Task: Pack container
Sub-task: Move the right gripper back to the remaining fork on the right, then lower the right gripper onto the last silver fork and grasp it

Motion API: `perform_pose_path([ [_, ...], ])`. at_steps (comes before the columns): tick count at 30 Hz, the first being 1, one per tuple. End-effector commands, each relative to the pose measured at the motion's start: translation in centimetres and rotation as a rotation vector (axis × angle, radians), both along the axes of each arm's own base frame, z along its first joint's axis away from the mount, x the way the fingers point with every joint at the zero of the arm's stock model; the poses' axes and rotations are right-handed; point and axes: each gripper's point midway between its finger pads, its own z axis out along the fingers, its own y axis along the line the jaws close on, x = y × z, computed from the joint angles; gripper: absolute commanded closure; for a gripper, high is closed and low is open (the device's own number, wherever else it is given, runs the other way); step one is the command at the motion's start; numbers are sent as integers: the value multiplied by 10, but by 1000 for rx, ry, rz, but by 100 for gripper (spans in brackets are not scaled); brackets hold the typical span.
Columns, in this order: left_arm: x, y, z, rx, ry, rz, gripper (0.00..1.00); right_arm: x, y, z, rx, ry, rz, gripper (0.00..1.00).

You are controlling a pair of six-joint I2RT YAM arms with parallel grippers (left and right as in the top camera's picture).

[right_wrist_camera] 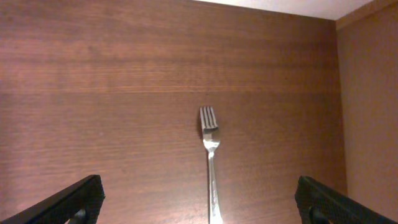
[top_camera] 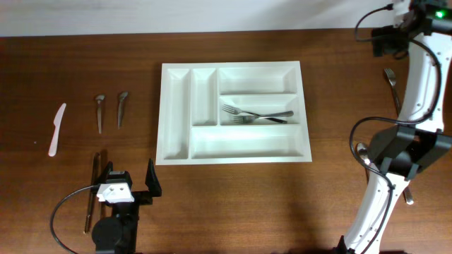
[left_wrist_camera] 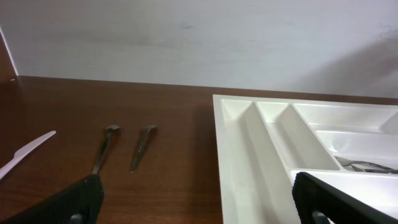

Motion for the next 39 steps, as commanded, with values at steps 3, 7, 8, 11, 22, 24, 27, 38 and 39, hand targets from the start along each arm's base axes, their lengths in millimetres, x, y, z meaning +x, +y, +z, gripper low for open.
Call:
perform_pose_path([
  [3, 0, 0, -1, 8, 0, -4, 1, -14, -36, -36, 101, 36, -39, 1],
  [7, 0, 0, -1, 8, 0, -4, 1, -24, -54, -53, 169, 48, -53, 1],
  [8, 0, 0, -1, 8, 0, -4, 1, -27, -57, -58, 180, 58, -64, 1],
  [11, 0, 0, -1, 8, 0, -4, 1, -30, -59, -72, 211, 81, -107, 1],
  [22, 0, 0, -1, 8, 0, -4, 1, -28, -49, -127, 269, 169, -136, 1],
  [24, 0, 0, -1, 8, 0, -4, 1, -29, -50, -135, 273, 179, -137, 1],
  [27, 0, 0, -1, 8, 0, -4, 1, -28, -51, -143, 276, 186, -140, 1],
  [38, 0, 0, -1, 8, 0, -4, 1, -35, -64, -170, 293, 218, -165, 1],
  [39, 0, 0, -1, 8, 0, -4, 1, -37, -66, -171, 295, 220, -170, 1],
])
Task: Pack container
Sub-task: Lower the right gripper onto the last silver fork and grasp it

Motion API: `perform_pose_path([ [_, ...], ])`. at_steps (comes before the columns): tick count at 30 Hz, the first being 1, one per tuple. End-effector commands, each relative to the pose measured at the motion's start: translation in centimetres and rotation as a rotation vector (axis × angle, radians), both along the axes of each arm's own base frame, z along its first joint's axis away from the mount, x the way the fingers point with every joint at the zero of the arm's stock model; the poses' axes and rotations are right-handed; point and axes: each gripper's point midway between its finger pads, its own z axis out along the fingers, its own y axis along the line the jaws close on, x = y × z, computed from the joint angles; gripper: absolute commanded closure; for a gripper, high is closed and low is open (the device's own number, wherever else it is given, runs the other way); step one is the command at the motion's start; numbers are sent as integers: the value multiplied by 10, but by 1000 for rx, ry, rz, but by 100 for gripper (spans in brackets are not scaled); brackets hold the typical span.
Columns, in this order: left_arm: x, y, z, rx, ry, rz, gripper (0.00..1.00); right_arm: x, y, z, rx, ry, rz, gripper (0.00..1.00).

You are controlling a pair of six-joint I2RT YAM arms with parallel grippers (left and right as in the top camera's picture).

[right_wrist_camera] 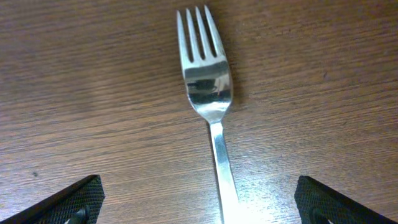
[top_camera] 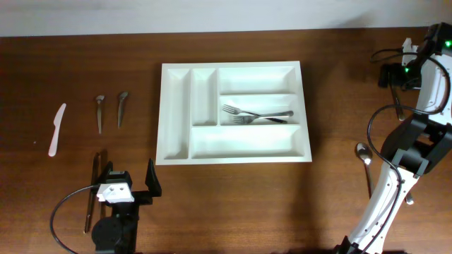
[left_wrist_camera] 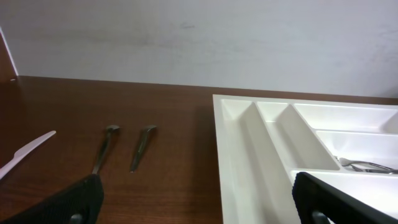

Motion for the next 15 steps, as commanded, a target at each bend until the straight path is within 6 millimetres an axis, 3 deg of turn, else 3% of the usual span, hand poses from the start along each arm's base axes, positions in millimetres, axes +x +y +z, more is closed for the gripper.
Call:
perform_pose_path([
  [1, 0, 0, -1, 8, 0, -4, 1, -6, -8, -19, 29, 22, -27, 1],
  [15, 0, 0, -1, 8, 0, -4, 1, -14, -9, -41, 42, 71, 6, 2],
])
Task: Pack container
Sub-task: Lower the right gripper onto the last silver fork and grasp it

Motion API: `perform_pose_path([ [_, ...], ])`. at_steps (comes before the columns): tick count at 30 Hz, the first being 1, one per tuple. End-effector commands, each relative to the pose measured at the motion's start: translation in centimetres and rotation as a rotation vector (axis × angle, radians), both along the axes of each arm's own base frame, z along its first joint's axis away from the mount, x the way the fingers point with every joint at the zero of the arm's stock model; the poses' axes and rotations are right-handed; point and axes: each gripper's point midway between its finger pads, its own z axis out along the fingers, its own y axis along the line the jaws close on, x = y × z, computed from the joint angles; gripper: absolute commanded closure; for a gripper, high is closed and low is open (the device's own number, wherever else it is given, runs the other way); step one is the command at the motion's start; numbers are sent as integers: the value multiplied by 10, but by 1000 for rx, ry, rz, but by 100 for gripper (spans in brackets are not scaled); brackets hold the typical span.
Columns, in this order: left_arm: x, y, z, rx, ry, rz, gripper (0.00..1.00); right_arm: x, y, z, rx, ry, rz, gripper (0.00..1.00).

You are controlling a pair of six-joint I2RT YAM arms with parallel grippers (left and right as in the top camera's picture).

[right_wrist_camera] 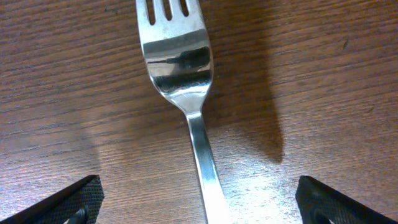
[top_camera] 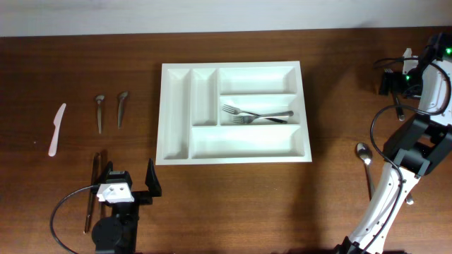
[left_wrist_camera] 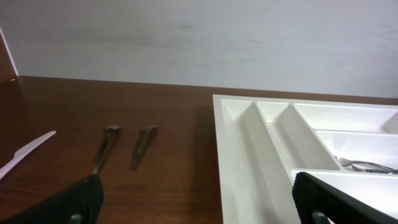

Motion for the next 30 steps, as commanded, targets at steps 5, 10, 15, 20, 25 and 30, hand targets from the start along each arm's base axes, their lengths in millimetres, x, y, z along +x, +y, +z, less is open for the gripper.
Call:
perform_pose_path([
  [5, 0, 0, -1, 8, 0, -4, 1, -3, 1, -13, 8, 23, 38, 6],
  [10, 0, 0, -1, 8, 0, -4, 1, -2, 1, -13, 8, 22, 38, 9],
  [15, 0, 0, -1, 8, 0, -4, 1, -2, 1, -13, 8, 22, 38, 25],
  [20, 0, 0, -1, 8, 0, -4, 1, -2, 1, -14, 7, 22, 41, 36],
  [25, 0, 0, -1, 8, 0, -4, 1, -1, 0, -13, 2, 17, 45, 50],
  [30, 0, 0, -1, 8, 0, -4, 1, 1, -2, -13, -11, 10, 63, 49],
])
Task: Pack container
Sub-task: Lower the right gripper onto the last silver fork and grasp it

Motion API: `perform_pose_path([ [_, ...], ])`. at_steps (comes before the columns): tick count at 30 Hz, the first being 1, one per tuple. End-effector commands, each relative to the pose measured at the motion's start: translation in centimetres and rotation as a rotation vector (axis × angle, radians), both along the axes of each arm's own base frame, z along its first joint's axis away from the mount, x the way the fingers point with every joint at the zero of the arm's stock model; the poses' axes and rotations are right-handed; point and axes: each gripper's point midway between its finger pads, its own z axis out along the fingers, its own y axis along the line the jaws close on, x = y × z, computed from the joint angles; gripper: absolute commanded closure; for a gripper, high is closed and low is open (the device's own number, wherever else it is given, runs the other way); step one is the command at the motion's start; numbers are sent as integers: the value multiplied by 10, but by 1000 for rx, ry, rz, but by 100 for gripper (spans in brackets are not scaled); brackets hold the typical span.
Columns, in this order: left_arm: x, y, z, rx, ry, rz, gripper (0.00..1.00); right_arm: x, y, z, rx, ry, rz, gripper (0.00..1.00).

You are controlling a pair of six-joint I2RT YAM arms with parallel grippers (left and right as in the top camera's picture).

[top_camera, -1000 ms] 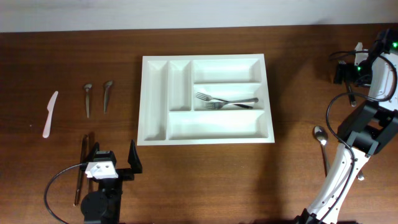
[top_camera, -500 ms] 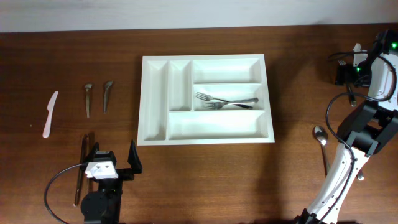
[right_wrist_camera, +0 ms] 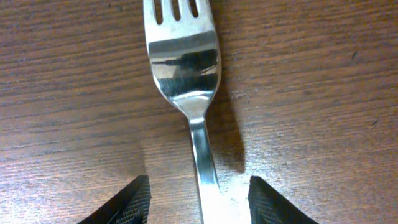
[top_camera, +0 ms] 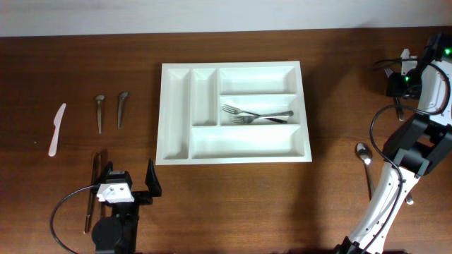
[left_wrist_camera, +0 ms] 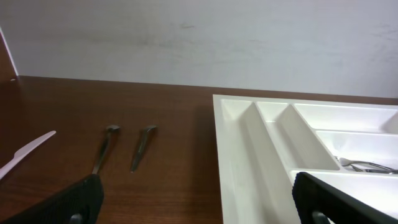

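Note:
A steel fork (right_wrist_camera: 186, 68) lies on the brown table at the far right, tines pointing away. My right gripper (right_wrist_camera: 199, 199) is low over it, its fingers (right_wrist_camera: 134, 202) on either side of the handle with a gap on each side, still open. In the overhead view the right gripper (top_camera: 395, 83) covers most of that fork. The white cutlery tray (top_camera: 240, 141) in the middle holds two forks (top_camera: 258, 114) in its middle right compartment. My left gripper (top_camera: 129, 185) rests open near the front left, facing the tray (left_wrist_camera: 249, 162).
Two small spoons (top_camera: 99, 113) (top_camera: 121, 108) and a white plastic knife (top_camera: 56, 129) lie left of the tray. A dark utensil (top_camera: 91, 194) lies beside the left gripper. A spoon (top_camera: 365, 162) lies by the right arm's base.
The right gripper's fingers, then wide apart at the frame corners, now stand much closer to the fork's handle on both sides. The left arm has not moved.
The right gripper was wide open high above the fork on the table. It was then much lower with the fork filling the view, then lower again over the neck and handle. Now its fingers have narrowed around the handle. The left arm stayed still throughout.

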Motion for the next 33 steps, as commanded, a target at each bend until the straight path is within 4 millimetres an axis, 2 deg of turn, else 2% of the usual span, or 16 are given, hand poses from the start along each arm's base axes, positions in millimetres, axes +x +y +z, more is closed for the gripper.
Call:
perform_pose_path([
  [1, 0, 0, -1, 8, 0, -4, 1, -1, -4, -9, 0, 5, 13, 49],
  [7, 0, 0, -1, 8, 0, -4, 1, 0, -4, -10, 2, 1, 13, 49],
  [10, 0, 0, -1, 8, 0, -4, 1, -1, -3, -13, 9, 7, 13, 56],
  [17, 0, 0, -1, 8, 0, -4, 1, -7, 1, -28, 30, 43, 14, 55],
  [23, 0, 0, -1, 8, 0, -4, 1, -7, 1, -29, 30, 44, 14, 55],
  [33, 0, 0, -1, 8, 0, -4, 1, -7, 1, -29, 30, 44, 14, 81],
])
